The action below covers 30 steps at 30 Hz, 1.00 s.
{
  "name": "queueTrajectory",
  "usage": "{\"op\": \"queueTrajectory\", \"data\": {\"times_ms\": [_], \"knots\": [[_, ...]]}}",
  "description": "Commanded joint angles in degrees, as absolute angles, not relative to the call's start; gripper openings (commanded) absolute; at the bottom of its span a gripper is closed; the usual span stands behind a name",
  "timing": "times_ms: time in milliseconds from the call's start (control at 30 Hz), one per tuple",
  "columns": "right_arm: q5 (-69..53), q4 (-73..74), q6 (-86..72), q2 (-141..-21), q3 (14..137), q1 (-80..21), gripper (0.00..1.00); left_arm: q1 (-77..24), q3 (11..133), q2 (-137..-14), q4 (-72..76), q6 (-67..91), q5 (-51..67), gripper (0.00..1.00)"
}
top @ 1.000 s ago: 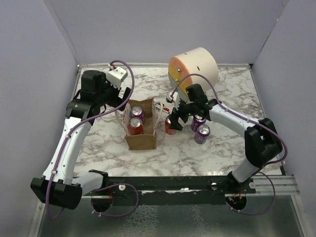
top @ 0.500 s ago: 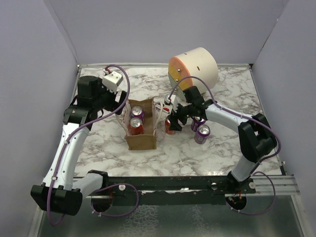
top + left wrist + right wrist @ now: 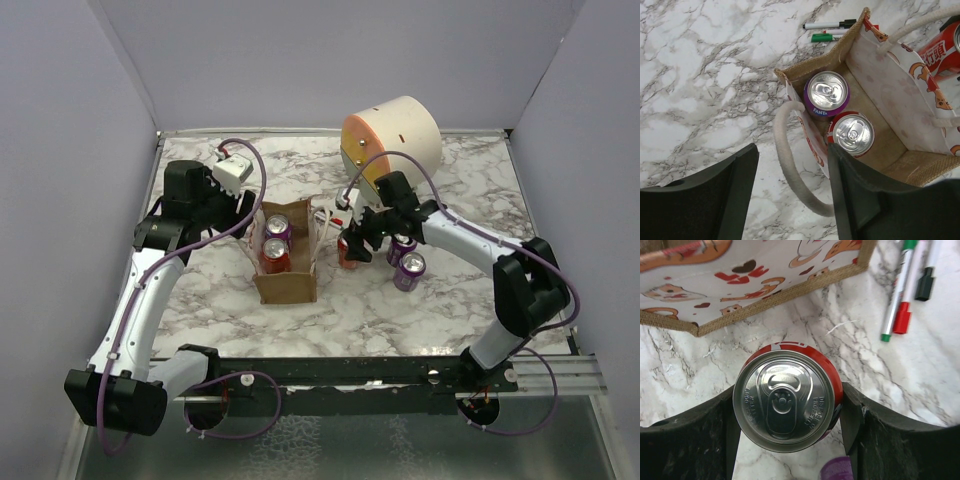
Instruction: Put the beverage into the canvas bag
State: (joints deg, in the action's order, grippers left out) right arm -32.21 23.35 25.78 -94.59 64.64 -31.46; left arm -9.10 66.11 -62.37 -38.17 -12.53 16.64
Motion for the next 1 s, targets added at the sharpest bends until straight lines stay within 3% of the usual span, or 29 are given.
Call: {"op": "queueTrajectory", "data": {"times_ms": [0,400,800,967], "knots": [[-27.98,21.14,26.21,-87.14,69.38,-31.82,0.34,-8.88,65.1,-61.22,-37.42,-13.23,21.12,0.54],[-28.16,25.4,24.99,-80.61,83.02,-31.9,0.3,-8.88,64.62,-60.65,-37.05,-13.52,23.91,0.26],[-33.91,33.34,24.73,-88.63,101.82,-38.97,0.27,-8.88,62.67,-60.64,-35.73,-11.81,24.22,0.0],[-33.87,35.16,25.48,-92.36,104.53,-43.36,0.25,-8.75,61.95,-60.52,-34.98,-10.08,21.17,0.0]]}}
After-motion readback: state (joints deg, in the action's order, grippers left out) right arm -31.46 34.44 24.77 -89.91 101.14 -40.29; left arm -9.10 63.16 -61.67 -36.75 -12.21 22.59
